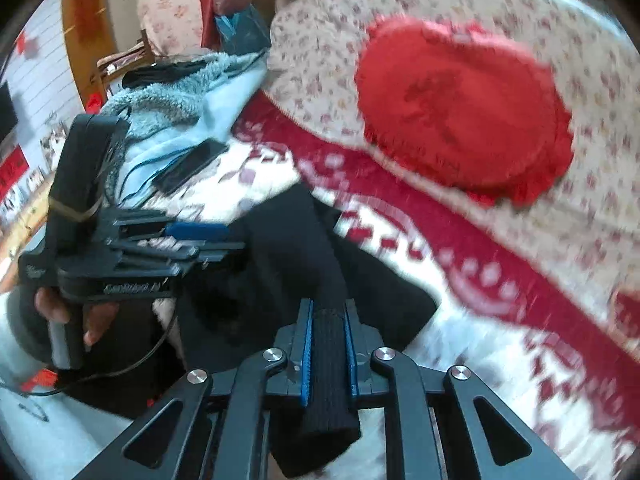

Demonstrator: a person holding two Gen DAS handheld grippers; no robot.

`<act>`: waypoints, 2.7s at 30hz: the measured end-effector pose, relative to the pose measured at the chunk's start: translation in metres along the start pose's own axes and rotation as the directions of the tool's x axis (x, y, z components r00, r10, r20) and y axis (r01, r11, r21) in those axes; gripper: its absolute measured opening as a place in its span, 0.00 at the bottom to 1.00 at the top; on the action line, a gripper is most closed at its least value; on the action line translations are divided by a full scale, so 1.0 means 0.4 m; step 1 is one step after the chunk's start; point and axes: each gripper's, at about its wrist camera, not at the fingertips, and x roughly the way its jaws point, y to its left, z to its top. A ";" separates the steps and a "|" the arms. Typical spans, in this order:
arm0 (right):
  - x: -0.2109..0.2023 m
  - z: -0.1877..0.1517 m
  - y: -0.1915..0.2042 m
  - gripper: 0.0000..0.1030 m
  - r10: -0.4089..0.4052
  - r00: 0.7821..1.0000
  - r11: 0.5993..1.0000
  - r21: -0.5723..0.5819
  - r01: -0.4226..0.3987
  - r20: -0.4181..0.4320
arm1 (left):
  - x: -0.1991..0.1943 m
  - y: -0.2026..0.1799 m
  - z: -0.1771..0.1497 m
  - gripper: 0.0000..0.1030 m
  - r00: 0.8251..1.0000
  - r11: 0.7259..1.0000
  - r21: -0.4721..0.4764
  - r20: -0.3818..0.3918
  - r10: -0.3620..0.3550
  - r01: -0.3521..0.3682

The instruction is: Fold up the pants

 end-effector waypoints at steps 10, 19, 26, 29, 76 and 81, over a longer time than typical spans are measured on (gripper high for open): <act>0.176 0.045 -0.117 0.13 -0.002 0.996 0.996 0.093 0.010 -0.090 | 0.044 0.006 0.019 0.41 0.996 0.996 -0.001 -0.006 0.089 -0.089; 0.026 0.001 -0.159 0.33 0.025 0.995 0.959 0.278 -0.052 0.100 | 0.031 -0.003 0.048 0.47 0.994 0.994 0.010 0.030 0.105 -0.105; 0.010 -0.043 -0.091 0.33 0.067 0.994 0.956 0.280 -0.089 0.088 | 0.068 -0.033 0.065 0.47 0.993 0.993 0.008 0.023 0.115 -0.115; 0.067 -0.060 -0.114 0.33 0.007 0.999 0.950 0.311 -0.017 0.032 | 0.089 -0.029 0.066 0.57 0.992 0.992 -0.008 0.017 0.123 -0.123; 0.169 -0.165 -0.188 0.62 0.199 0.970 0.763 0.600 -0.242 0.139 | 0.111 0.083 0.009 0.78 0.996 0.970 -0.234 -0.050 -0.078 0.064; 0.143 -0.132 -0.177 0.43 0.172 0.973 0.794 0.563 -0.229 0.153 | 0.114 0.049 0.034 0.74 0.993 0.974 -0.209 -0.055 -0.106 0.092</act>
